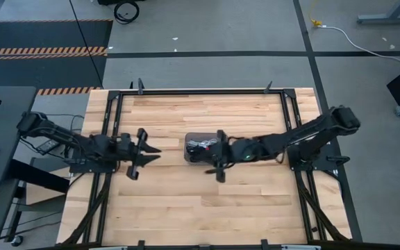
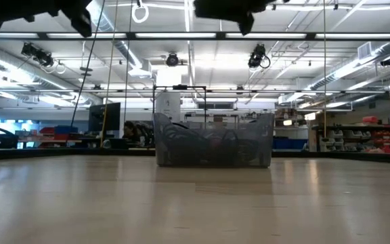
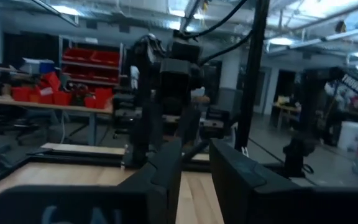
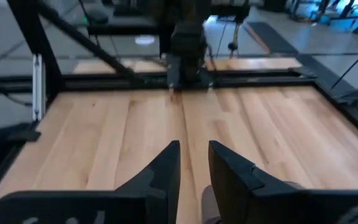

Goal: Pick and place USB-C Cables
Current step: Return to Home Position

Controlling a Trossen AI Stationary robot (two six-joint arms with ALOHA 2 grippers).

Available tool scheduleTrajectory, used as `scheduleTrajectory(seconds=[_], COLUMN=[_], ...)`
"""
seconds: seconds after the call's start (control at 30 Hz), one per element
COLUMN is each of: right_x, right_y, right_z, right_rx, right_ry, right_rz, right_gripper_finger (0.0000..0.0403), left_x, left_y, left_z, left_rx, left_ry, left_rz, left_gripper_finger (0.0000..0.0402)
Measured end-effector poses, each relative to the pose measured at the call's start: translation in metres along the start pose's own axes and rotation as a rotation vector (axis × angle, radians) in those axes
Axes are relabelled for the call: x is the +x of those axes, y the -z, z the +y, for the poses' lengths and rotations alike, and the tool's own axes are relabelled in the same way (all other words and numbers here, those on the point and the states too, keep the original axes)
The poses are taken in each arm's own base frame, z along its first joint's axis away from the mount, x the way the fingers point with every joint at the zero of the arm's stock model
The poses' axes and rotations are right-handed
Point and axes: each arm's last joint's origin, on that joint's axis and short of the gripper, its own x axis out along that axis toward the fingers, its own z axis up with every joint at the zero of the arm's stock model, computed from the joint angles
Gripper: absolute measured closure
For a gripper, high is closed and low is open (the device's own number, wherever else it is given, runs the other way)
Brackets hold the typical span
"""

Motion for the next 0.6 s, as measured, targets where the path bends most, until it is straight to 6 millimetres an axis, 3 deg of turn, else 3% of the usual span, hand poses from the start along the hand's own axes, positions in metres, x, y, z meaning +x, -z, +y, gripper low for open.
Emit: scheduleTrajectory(seconds=[0.2, 0.43, 0.6], right_x=[-0.047, -0.085, -0.103], right_y=[0.002, 0.049, 0.071], right_z=[-0.007, -0.027, -0.041], right_rx=[0.03, 0.089, 0.106], right_ry=[-0.017, 0.029, 0.056], right_rz=[-0.123, -0.272, -0.305], right_gripper_finger=[0.0314, 0.0314, 0.0319], left_x=[-0.022, -0.026, -0.027], left_y=[0.01, 0.023, 0.023], left_z=[0.006, 0.008, 0.008], left_rx=[-0.001, -0.035, -0.02], left_ry=[-0.029, -0.052, -0.052], left_rz=[0.021, 0.132, 0.128], left_gripper_finger=[0.0348, 0.0394, 0.0394])
